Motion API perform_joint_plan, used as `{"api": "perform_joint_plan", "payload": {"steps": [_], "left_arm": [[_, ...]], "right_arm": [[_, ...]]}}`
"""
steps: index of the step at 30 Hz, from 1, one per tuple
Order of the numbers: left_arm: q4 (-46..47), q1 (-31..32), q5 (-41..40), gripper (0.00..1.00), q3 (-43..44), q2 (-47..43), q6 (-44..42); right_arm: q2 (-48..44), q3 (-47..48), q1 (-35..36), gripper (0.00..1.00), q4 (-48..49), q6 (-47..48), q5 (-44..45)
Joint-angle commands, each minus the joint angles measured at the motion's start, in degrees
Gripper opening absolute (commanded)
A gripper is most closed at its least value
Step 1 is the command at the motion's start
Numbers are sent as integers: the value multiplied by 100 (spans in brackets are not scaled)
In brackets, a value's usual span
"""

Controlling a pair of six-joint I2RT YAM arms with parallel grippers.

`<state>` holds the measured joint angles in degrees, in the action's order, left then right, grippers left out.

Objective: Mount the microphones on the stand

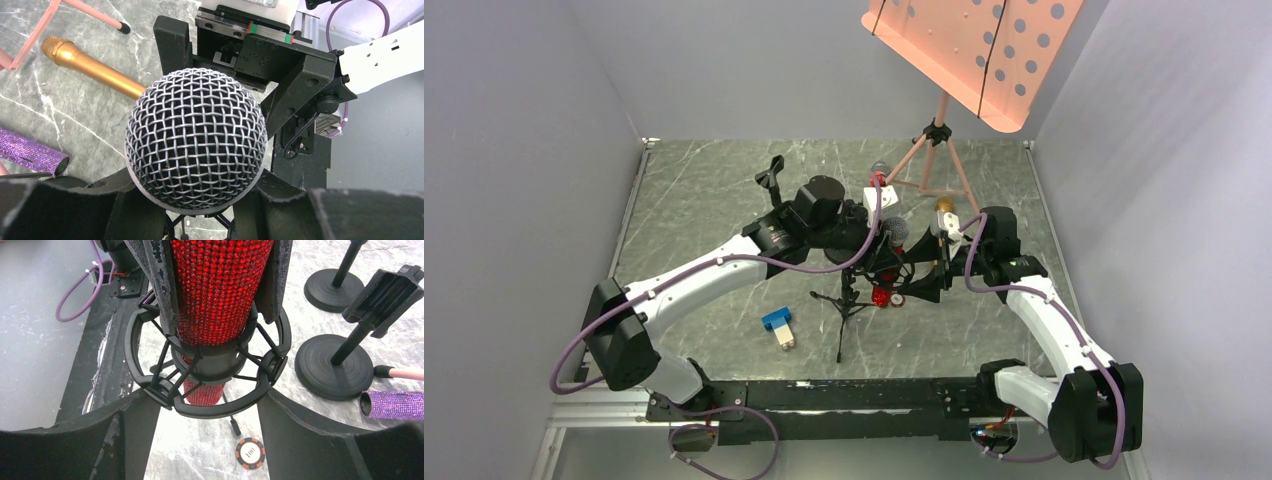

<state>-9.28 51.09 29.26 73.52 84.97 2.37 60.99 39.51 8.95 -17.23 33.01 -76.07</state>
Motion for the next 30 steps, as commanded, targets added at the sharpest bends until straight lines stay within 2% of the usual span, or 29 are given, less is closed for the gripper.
{"api": "perform_joint_plan", "payload": {"steps": [1, 5, 6, 8, 12, 13, 17, 19, 24, 25, 26, 30], "left_arm": [[-998, 129, -11, 0, -237, 298, 138], [-1018, 129, -101, 0, -101, 271, 199], [-1060, 125, -128, 3, -37, 285, 210], [-1202, 123, -146, 18, 143, 302, 203], [-1026, 126, -353, 54, 161, 117, 236], [-938, 121, -381, 58, 149, 56, 241], [-735, 123, -323, 70, 196, -121, 241], [-611, 120, -287, 79, 179, -243, 260], [-423, 121, -532, 87, -74, -784, 218], [-365, 120, -614, 95, -165, -934, 171], [-297, 125, -711, 99, -274, -1119, 123], [-190, 123, -1079, 99, -674, -1893, -67]], "right_arm": [[-162, 75, 14, 73, 377, 161, -246], [-154, 74, 19, 74, 351, 179, -267], [-157, 75, 19, 74, 339, 186, -264], [-165, 77, 18, 76, 310, 190, -227], [-226, 60, 14, 83, 309, 144, -116], [-243, 57, 19, 85, 297, 148, -99], [-264, 57, 17, 89, 221, 192, -13], [-265, 60, 17, 91, 197, 204, 38], [-305, 96, 21, 94, -27, 400, 176], [-307, 99, 19, 94, -77, 459, 191], [-307, 101, 19, 94, -117, 503, 204], [-294, 167, 20, 95, -433, 815, 276]]}}
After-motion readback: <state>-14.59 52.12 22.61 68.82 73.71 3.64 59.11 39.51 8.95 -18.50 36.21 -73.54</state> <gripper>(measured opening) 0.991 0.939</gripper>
